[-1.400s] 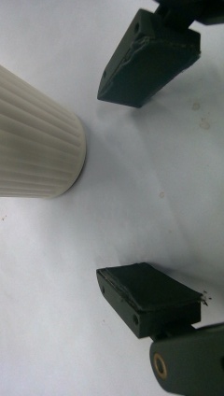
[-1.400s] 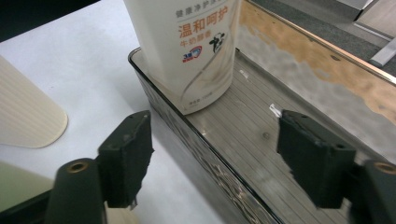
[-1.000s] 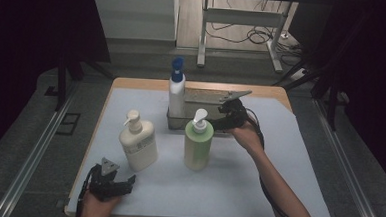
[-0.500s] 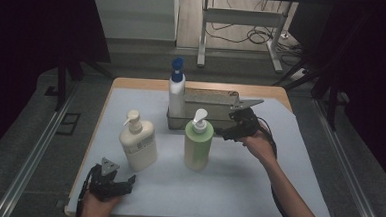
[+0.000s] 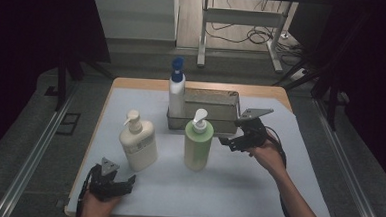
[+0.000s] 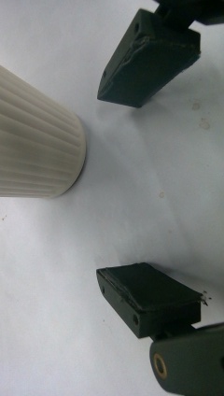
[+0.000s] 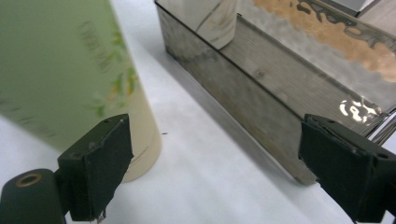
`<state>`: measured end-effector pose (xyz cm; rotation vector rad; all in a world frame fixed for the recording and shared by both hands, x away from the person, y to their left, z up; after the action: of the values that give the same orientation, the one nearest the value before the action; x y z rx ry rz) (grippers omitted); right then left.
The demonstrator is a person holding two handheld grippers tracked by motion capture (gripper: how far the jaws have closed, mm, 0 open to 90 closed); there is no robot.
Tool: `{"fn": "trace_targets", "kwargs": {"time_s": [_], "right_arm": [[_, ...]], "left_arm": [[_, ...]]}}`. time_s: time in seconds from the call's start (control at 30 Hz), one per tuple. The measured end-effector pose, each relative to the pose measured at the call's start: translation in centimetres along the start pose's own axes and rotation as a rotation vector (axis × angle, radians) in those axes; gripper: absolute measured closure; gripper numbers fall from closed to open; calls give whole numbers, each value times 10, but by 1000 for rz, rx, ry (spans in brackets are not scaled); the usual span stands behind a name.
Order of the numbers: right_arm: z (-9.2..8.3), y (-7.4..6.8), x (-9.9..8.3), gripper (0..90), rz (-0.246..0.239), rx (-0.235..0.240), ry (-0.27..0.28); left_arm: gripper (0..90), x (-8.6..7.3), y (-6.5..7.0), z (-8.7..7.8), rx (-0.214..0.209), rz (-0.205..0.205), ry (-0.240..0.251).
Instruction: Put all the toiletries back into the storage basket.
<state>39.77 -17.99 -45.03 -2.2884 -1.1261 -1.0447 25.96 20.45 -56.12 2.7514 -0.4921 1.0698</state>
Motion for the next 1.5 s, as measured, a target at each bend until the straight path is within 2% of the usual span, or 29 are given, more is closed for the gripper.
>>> {"fn": "trace_targets", "kwargs": {"time_s": [0.2, 0.37, 0.63, 0.97, 1.13, 1.5], "right_arm": [[-7, -8, -11, 92, -1, 29, 12], [-9, -22, -19, 100, -11, 60, 9], [-10, -36, -20, 103, 1, 99, 24], [2, -57, -18, 88, -16, 143, 22], [7, -63, -15, 84, -12, 150, 34], [20, -74, -3, 93, -51, 140, 36]], "left_arm": [[134, 0, 0, 0, 0, 0, 0], [135, 0, 0, 0, 0, 0, 0], [134, 0, 0, 0, 0, 0, 0], [135, 0, 0, 0, 0, 0, 1], [135, 0, 0, 0, 0, 0, 1], [135, 0, 0, 0, 0, 0, 0]]}}
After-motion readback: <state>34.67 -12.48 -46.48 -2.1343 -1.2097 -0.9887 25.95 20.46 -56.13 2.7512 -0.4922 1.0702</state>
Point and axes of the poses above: each handheld gripper's, and its own axes: z roughly forward along the jaws, x roughly out of its top, y roughly to its right, the point moved 5 cm from there along z, roughly forward along the jaws, and after that the axes turned 1 degree about -y, right-handed, at the moved point
